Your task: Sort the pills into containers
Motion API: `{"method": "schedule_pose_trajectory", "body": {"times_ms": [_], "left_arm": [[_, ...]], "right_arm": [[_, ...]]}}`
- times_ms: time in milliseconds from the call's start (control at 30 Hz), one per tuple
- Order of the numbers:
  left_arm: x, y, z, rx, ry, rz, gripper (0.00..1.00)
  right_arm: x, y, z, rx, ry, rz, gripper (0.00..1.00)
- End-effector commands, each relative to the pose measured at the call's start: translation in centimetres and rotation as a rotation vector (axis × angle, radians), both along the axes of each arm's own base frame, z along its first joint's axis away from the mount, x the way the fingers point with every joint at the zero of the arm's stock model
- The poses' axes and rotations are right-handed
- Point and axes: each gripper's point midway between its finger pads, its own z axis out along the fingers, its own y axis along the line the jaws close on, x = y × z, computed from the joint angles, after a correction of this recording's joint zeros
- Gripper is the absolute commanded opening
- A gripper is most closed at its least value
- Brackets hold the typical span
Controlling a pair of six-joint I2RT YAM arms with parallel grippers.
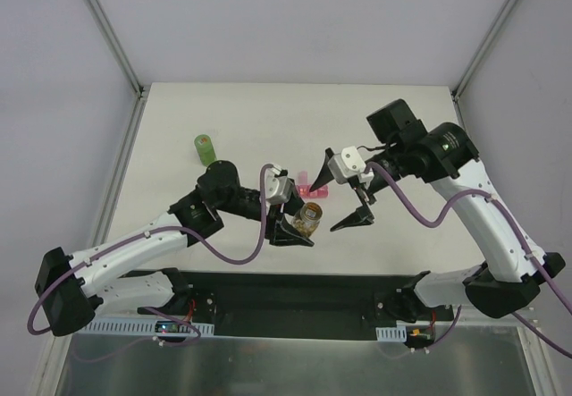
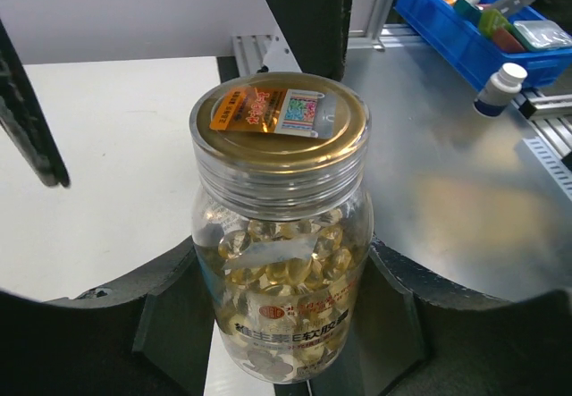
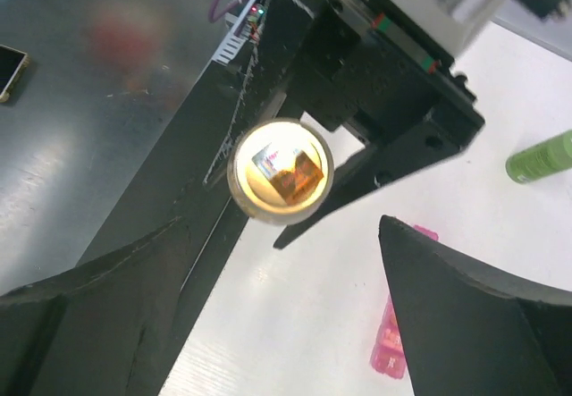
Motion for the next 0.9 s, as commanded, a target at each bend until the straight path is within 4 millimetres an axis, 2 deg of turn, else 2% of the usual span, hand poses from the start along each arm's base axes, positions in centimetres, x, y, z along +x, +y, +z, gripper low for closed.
{"method": "schedule_pose_trajectory", "body": {"times_ms": [0,267,567,667,700,800,867], "left_arm": [[-1.1,-0.1,1.7,-0.027,-0.012,-0.103,0.00],[-0.6,-0.4,1.5,-0.014,-0.003,-0.114,0.00],[-0.8,-0.4,1.9,-0.021,-0.003,-0.128,0.00],[-0.8,-0.3,1.9,-0.020,-0.001,-0.123,0.00],[-0.8,-0.3,1.9,-0.020,-0.001,-0.119,0.00],[-0.3,-0.3,1.8,-0.020,-0.010,-0.081,0.00],[0.4,-0.3,1.8,-0.019,-0.020,-0.029,0.00]], "right_arm": [[-4.2,-1.1,0.2,-0.016,0.125,0.100,0.88],[-6.0,-1.1,0.2,-0.032,0.174,0.146,0.81],[-5.0,-0.7,-0.8,-0.089,0.166,0.129,0.68],[-4.9,-0.6,-0.9,-0.098,0.163,0.124,0.60],[-4.8,-0.6,-0.9,-0.103,0.165,0.120,0.52],[-4.7,-0.5,-0.9,-0.120,0.190,0.101,0.40],[-4.7,-0.5,-0.9,-0.131,0.208,0.085,0.37]]}}
